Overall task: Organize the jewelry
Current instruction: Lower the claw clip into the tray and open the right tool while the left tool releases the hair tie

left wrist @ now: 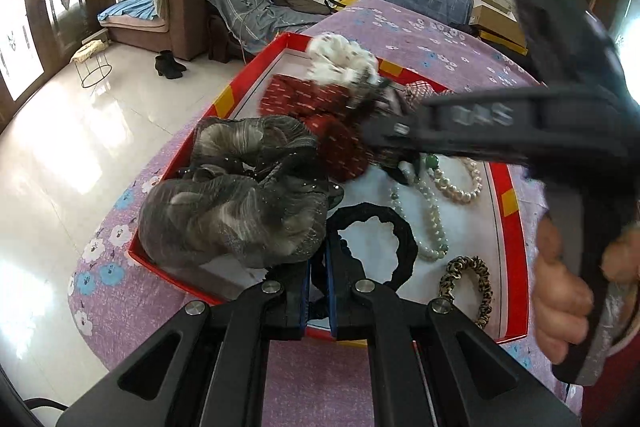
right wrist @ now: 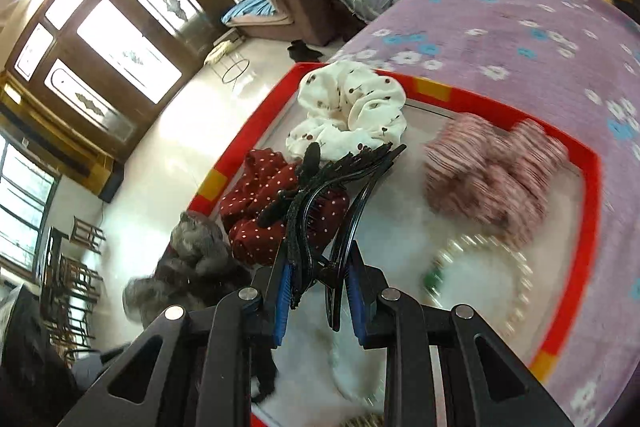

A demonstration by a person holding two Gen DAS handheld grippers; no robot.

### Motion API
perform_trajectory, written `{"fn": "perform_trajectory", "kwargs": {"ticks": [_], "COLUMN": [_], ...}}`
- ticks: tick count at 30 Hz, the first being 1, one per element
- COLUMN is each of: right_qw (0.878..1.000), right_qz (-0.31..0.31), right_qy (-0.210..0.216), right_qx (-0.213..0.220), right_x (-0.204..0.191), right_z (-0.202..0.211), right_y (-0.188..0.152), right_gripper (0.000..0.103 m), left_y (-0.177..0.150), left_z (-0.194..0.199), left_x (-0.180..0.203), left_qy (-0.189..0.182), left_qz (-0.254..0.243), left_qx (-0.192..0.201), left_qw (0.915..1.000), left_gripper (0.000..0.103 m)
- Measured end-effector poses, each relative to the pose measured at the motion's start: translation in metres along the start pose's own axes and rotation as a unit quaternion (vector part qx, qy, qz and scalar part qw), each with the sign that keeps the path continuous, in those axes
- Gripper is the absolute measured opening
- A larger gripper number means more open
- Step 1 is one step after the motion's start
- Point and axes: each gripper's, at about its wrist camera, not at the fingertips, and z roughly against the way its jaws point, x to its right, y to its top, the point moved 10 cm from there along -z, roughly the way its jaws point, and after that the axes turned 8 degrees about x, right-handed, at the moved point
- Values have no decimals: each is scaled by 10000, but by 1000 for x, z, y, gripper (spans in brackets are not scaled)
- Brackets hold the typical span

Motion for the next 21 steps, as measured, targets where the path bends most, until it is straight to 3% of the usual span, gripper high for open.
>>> {"fn": "perform_trajectory", "kwargs": {"ticks": [9, 14, 21], "right_qw": [9996, 9992, 9968], "right_qz": [207, 318, 435], "right_qy": [-201, -220, -636], "right_qx": [14, 108, 214], "right_x": [-6, 0, 23], "right_z": [-21, -4, 12], "right_y": [29, 15, 1], "right_gripper": [28, 28, 28], "left_y": [1, 1, 3], "left_z": [-4, -8, -18], "left_x": [4, 12, 27], "left_qy": [-61, -96, 71], "left_qz": [-11, -91, -336], "left_qx": [-54, -81, -98], "left_qw": [10000, 9999, 9994], "left_gripper": [7, 7, 7]}}
